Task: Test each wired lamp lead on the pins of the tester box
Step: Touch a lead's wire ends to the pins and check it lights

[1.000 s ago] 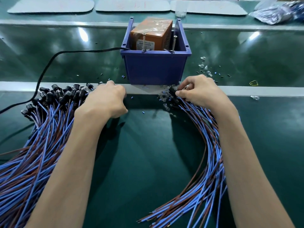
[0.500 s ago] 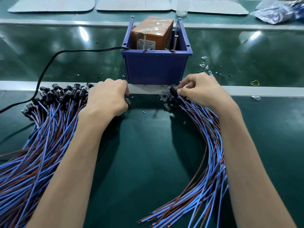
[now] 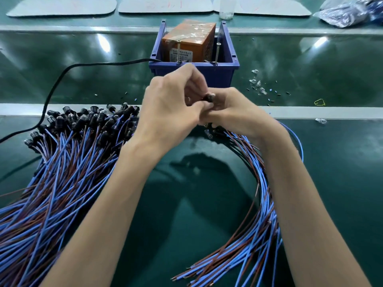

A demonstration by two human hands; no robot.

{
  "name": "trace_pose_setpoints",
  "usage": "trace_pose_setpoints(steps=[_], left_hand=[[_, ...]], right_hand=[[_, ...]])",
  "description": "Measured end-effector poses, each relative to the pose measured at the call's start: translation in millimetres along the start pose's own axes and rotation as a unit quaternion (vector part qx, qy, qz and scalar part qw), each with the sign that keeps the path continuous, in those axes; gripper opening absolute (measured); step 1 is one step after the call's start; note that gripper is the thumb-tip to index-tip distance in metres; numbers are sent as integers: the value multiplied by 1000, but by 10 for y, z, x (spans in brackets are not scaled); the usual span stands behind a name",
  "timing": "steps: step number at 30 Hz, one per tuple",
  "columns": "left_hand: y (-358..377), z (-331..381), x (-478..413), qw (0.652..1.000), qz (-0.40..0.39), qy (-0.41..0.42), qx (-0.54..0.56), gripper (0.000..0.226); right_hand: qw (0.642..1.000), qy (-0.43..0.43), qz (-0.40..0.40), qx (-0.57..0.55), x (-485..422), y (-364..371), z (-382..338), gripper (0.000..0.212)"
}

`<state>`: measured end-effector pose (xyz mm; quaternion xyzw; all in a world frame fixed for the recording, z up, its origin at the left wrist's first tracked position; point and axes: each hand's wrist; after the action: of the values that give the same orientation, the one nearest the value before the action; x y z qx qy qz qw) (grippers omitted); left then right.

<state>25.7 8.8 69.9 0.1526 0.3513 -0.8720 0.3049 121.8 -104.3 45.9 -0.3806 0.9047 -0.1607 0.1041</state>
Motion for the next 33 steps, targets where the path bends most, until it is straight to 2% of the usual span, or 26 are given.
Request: trace_pose_setpoints(steps=[4, 8, 12, 15, 18, 22, 25, 29, 33], left_hand=[[77, 68, 26, 999, 22, -3, 37, 14], [139, 82, 41, 998, 45, -34, 21, 12], [186, 0, 23, 990, -71, -117, -42, 35], [191, -57, 17, 971, -158, -171, -53, 52], [214, -62, 27, 960, -175, -200, -83, 63], [216, -24, 13, 963, -153, -207, -76, 64], [217, 0, -1, 972, -92, -210, -43, 59], [203, -32, -29, 969, -5, -238, 74, 56], [185, -25, -48, 953, 71, -258, 145, 33]], right_hand=[[998, -8, 37, -44, 16, -63, -9, 12], [995, 7, 94, -22, -8, -47, 6, 7], [989, 18, 149, 1, -33, -45, 46, 17], [975, 38, 212, -49, -57, -68, 32, 17], [958, 53, 260, -109, -63, -111, 7, 14], [921, 23, 295, -253, -52, -154, -53, 18], [888, -1, 293, -354, -52, -182, -87, 22], [869, -6, 302, -392, -52, -206, -97, 20], [853, -1, 324, -409, -45, -216, -99, 21]])
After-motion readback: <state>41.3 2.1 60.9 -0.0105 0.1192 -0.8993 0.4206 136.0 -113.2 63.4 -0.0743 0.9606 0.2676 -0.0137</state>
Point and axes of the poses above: each hand's wrist, its own x-axis away from the middle knuckle, its own y-axis out of the palm, z = x × y, and after that the axes turned 8 degrees about z, right-handed
